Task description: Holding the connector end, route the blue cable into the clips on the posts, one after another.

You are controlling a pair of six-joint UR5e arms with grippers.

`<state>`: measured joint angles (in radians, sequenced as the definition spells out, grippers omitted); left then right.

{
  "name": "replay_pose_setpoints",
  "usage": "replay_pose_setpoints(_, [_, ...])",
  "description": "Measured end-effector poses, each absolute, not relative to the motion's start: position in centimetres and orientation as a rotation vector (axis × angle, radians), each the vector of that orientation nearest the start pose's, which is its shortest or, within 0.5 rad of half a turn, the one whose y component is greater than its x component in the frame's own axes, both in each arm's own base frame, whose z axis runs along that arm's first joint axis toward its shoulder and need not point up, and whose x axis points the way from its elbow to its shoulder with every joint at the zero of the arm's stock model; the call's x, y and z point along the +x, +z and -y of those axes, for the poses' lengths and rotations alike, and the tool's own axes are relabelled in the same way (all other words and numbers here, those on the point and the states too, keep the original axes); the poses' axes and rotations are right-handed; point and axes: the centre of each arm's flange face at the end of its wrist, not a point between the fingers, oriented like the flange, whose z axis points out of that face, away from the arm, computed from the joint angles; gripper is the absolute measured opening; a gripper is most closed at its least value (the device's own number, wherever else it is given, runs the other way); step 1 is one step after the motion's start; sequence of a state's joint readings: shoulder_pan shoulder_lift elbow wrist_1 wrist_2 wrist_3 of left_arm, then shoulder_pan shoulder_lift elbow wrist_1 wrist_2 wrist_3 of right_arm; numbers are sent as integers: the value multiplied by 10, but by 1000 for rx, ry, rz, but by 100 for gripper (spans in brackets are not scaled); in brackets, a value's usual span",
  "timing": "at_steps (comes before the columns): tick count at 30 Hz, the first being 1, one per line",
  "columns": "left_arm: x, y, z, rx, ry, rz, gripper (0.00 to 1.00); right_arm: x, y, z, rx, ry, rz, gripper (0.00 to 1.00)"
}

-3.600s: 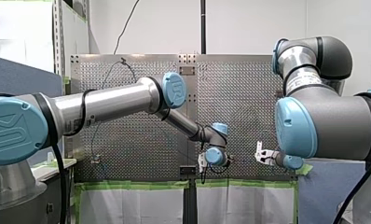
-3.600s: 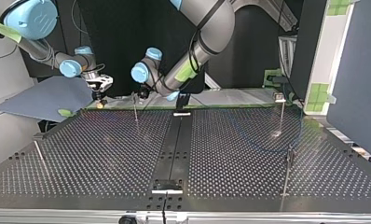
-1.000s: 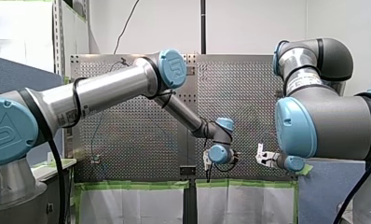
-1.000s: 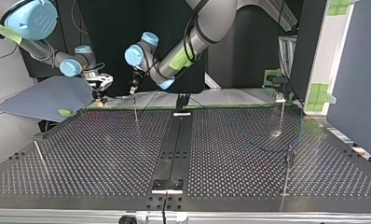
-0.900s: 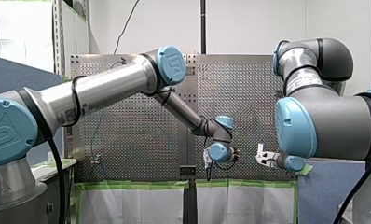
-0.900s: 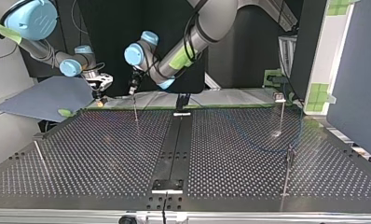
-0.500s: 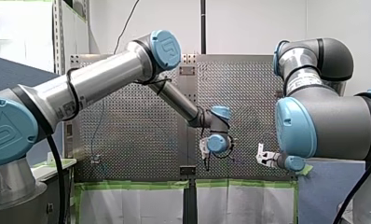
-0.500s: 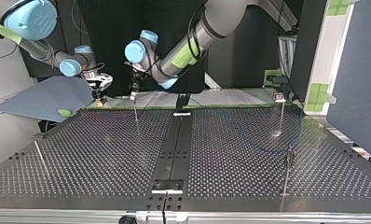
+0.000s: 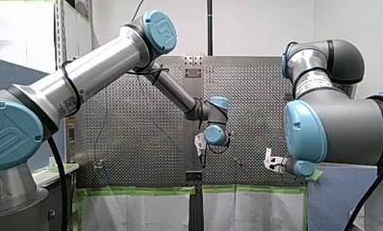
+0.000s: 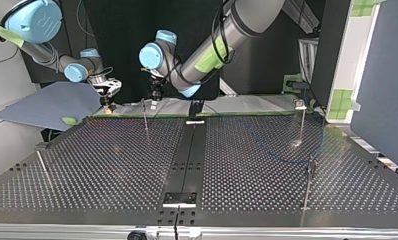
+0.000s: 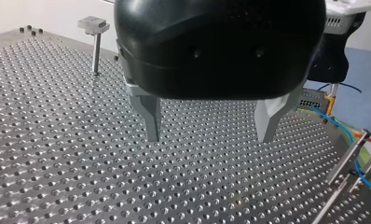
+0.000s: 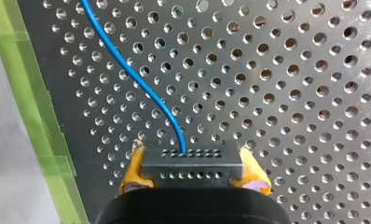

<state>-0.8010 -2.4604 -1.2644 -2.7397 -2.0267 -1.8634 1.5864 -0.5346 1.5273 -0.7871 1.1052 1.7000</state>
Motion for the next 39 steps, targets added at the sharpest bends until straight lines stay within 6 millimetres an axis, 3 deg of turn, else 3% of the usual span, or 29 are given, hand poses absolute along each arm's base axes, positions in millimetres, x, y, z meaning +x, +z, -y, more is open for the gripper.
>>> replay_pose_setpoints(14, [423, 141, 557, 86, -418, -1726, 98, 189, -67, 643, 1655, 1575, 1258, 0])
replay_pose_setpoints(39, [366, 206, 499, 67, -439, -1706, 98, 191, -69, 642, 1658, 1576, 1259, 0])
